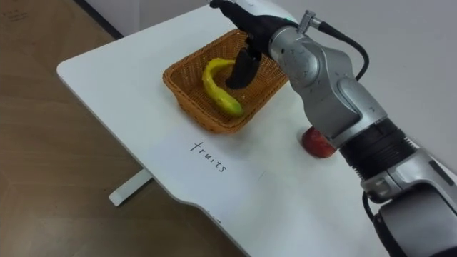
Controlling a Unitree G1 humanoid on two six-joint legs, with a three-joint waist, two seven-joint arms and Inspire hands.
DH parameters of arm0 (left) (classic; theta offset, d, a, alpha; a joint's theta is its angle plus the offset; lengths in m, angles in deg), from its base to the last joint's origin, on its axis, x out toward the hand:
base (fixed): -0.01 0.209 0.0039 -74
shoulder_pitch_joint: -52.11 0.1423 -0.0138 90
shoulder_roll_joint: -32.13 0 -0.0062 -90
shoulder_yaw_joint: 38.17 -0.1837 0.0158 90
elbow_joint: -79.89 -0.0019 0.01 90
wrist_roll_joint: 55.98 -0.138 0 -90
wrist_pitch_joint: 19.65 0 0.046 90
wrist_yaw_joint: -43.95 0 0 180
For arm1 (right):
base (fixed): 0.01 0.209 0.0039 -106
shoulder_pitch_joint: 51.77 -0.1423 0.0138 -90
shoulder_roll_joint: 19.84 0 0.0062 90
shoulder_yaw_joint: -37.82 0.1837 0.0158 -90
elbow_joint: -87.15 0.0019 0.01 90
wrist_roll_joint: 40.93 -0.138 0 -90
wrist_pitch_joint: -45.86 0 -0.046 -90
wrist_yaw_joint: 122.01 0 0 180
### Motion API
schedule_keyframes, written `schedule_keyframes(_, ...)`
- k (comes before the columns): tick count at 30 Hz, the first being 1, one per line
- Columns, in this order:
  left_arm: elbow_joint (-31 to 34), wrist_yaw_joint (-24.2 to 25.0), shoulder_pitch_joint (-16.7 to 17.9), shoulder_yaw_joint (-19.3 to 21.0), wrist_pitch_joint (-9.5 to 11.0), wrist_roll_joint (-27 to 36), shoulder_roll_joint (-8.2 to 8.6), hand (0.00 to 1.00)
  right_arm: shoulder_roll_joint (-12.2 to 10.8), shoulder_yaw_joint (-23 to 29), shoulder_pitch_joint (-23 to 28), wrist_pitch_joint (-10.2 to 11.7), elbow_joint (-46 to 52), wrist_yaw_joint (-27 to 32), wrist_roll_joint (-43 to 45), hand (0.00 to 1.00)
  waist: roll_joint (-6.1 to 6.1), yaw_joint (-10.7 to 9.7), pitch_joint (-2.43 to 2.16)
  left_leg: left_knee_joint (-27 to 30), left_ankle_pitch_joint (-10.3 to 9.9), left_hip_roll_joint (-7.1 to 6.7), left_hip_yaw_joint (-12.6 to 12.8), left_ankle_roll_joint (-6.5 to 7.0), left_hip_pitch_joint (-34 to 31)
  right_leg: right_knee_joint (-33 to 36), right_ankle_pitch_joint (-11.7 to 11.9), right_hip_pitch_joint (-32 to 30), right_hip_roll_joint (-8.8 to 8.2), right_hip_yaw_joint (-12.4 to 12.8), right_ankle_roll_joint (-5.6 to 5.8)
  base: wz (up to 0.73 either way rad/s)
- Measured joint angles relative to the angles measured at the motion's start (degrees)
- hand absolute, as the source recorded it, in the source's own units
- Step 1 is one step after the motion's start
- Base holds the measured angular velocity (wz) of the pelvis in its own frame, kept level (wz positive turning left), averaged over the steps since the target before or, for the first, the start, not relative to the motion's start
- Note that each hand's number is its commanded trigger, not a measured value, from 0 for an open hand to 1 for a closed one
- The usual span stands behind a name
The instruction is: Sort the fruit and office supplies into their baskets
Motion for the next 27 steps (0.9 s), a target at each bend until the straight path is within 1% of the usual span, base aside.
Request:
schedule_keyframes(6,0.0,0.1,0.0,0.0,0.0,0.0,-0.01,0.00,0.0,0.0,0.0,0.0,0.0,0.0,-0.1,0.00,-0.02,-0.1,0.00,0.1,0.0,0.00,0.0,0.01,0.0,0.0,0.0,0.1,0.00,0.0,0.00,0.00)
schedule_keyframes(10,0.0,1.3,0.0,0.0,-0.3,0.0,-0.03,0.00,0.0,0.0,0.0,-0.2,0.0,0.5,-0.1,0.00,-0.02,-0.9,0.01,0.4,0.0,-0.05,-0.3,0.01,0.0,0.0,0.0,0.4,0.01,0.1,0.00,0.06)
schedule_keyframes(16,0.0,1.5,0.1,-0.1,-0.5,-0.1,0.21,0.00,0.1,0.1,0.0,-0.1,-0.1,0.6,-0.3,0.00,0.03,-1.7,0.04,0.4,0.0,-0.04,-0.2,0.00,0.5,0.0,0.0,0.7,0.00,0.2,0.00,-0.01)
schedule_keyframes(18,0.0,2.0,0.2,0.1,-0.5,-0.1,0.11,0.00,0.1,0.2,0.0,-0.1,0.0,0.6,-0.1,0.00,0.10,-2.4,0.08,0.5,0.0,-0.05,-0.2,-0.01,0.6,0.0,0.0,0.9,-0.01,0.3,0.00,0.00)
schedule_keyframes(20,0.0,2.1,0.2,0.2,-0.5,-0.1,-0.01,0.00,0.1,0.2,0.1,-0.1,0.7,0.7,-0.3,0.00,0.25,-3.0,0.12,0.7,0.0,-0.06,-0.1,-0.01,0.5,0.0,0.0,0.9,-0.02,0.3,0.00,0.00)
schedule_keyframes(23,0.1,2.1,0.0,0.1,-0.4,-0.1,0.00,0.00,0.1,0.4,0.1,0.5,0.8,1.8,-0.7,0.00,0.51,-4.1,0.07,0.9,0.0,-0.09,-0.1,-0.02,0.5,0.1,0.0,0.9,-0.06,0.5,0.00,0.00)
schedule_keyframes(26,0.1,2.1,-0.2,0.2,-0.4,-0.3,0.23,0.00,0.3,1.6,0.3,1.2,0.6,2.9,-1.5,0.00,1.14,-4.8,-0.06,1.1,-0.1,-0.07,-0.1,0.00,0.5,0.0,0.0,0.9,-0.17,0.5,0.00,0.00)
schedule_keyframes(27,0.2,2.1,-0.2,0.3,-0.4,-0.7,0.37,0.00,0.3,2.7,0.4,1.4,0.5,3.3,-2.1,0.00,1.57,-5.2,-0.16,1.1,0.0,-0.07,0.1,0.02,0.5,0.1,0.0,0.9,-0.25,0.6,0.00,0.00)
